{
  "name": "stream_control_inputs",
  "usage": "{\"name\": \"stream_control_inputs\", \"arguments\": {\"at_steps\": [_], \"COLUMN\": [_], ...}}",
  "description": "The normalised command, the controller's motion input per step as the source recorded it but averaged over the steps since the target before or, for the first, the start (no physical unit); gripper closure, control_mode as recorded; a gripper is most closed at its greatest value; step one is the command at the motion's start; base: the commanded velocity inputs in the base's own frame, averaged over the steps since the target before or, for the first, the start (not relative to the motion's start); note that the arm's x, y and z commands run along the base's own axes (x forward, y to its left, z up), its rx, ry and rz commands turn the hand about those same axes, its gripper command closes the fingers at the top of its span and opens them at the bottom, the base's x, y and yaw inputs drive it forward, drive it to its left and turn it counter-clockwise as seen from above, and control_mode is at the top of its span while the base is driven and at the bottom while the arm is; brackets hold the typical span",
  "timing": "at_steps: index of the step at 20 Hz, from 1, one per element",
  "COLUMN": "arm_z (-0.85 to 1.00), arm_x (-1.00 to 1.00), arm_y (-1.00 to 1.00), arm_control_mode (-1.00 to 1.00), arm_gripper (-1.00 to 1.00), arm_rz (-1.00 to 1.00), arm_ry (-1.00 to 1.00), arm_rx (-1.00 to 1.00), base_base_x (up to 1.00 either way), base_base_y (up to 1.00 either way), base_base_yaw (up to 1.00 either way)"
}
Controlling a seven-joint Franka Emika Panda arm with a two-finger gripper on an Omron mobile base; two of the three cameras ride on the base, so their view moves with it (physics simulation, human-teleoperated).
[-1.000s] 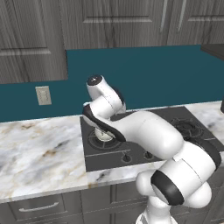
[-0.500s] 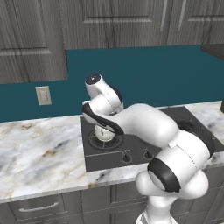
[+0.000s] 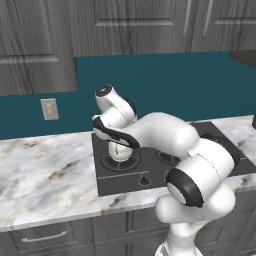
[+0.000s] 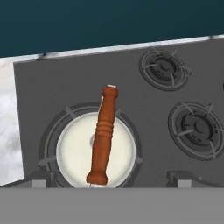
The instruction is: The kettle is done boiling. Turn off the stove, then wait for 300 timesteps before moving the kettle to the dining table.
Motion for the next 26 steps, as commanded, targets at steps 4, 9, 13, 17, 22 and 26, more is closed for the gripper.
{"name": "stream_control_inputs", "arguments": {"at_steps": [4, 9, 13, 17, 22, 26], "arm_z": [-0.15, -0.18, -0.17, -0.14, -0.1, -0.12], "arm_x": [0.06, 0.11, 0.09, 0.1, 0.08, 0.01], "arm_y": [0.0, 0.0, 0.0, 0.0, 0.0, 0.0], "arm_control_mode": [-1.0, -1.0, -1.0, -1.0, -1.0, -1.0], "arm_gripper": [-1.0, -1.0, -1.0, -1.0, -1.0, -1.0], "arm_rz": [0.0, 0.0, 0.0, 0.0, 0.0, 0.0], "arm_ry": [0.02, 0.03, 0.03, 0.03, 0.02, 0.02], "arm_rx": [0.0, 0.0, 0.0, 0.0, 0.0, 0.0], "base_base_x": [0.0, 0.0, 0.0, 0.0, 0.0, 0.0], "base_base_y": [0.0, 0.0, 0.0, 0.0, 0.0, 0.0], "base_base_yaw": [0.0, 0.0, 0.0, 0.0, 0.0, 0.0]}}
